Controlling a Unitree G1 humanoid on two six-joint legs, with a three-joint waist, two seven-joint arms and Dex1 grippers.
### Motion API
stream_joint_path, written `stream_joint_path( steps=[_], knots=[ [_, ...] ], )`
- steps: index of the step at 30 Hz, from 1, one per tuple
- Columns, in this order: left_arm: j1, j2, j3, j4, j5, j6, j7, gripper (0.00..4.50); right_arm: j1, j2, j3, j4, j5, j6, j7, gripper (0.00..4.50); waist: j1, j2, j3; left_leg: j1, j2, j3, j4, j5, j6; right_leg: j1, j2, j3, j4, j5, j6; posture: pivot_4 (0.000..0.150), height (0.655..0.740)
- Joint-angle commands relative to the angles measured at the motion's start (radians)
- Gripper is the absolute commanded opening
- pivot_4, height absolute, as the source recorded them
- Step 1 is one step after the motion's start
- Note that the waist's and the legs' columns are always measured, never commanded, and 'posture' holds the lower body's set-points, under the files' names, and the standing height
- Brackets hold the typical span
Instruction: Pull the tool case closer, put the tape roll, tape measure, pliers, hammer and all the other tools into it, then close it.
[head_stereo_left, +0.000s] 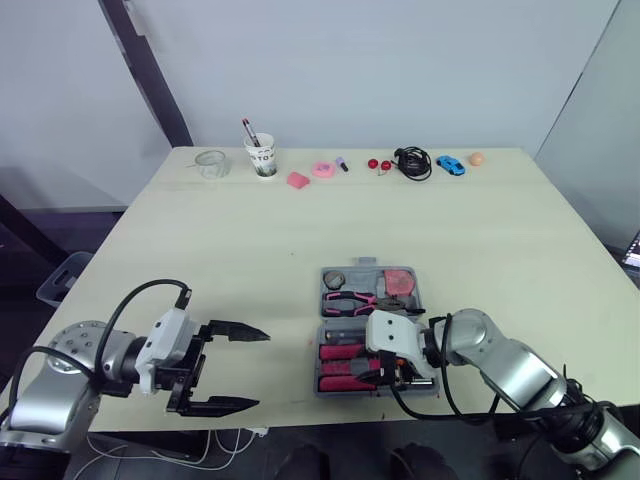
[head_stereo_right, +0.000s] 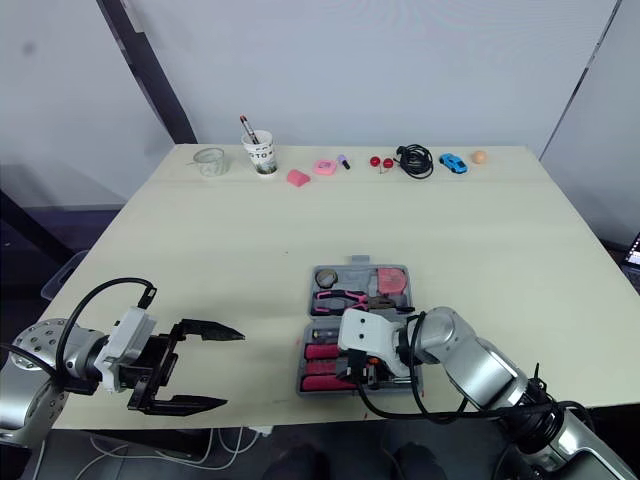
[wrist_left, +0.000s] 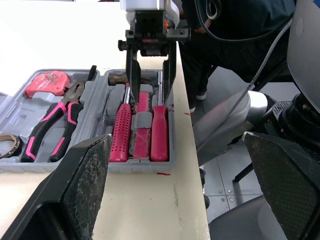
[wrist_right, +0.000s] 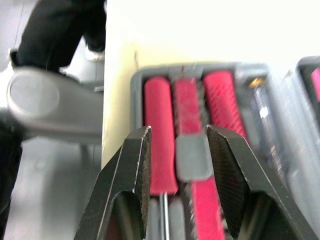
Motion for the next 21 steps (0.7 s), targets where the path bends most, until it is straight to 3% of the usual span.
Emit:
stream_joint_path(
  steps=[1,2,21],
  knots=[
    [-0.006,0.005,0.020,-0.019,-0.017,-0.001,-0.042,4.50,0.027,-0.005,-0.027,0.015,0.017,-0.075,0.008,0.26,0.000,0.000,0.000,0.000,0.000,0.000,0.000,0.000,0.000,0.000,0.000,0.000,0.000,0.000,0.000,0.150,0.7400],
    [-0.007,0.005,0.019,-0.019,-0.017,0.000,-0.043,4.50,0.032,-0.009,-0.024,0.018,0.017,-0.078,0.011,0.07,0.000,0.000,0.000,0.000,0.000,0.000,0.000,0.000,0.000,0.000,0.000,0.000,0.000,0.000,0.000,0.150,0.7400],
    [-0.010,0.006,0.015,-0.032,-0.012,0.027,-0.028,4.50,0.131,-0.048,0.042,0.192,-0.075,-0.199,0.021,0.07,0.000,-0.001,-0.001,0.001,0.000,0.000,0.000,0.000,0.000,0.000,0.000,0.000,0.000,0.000,0.000,0.150,0.7400]
  ],
)
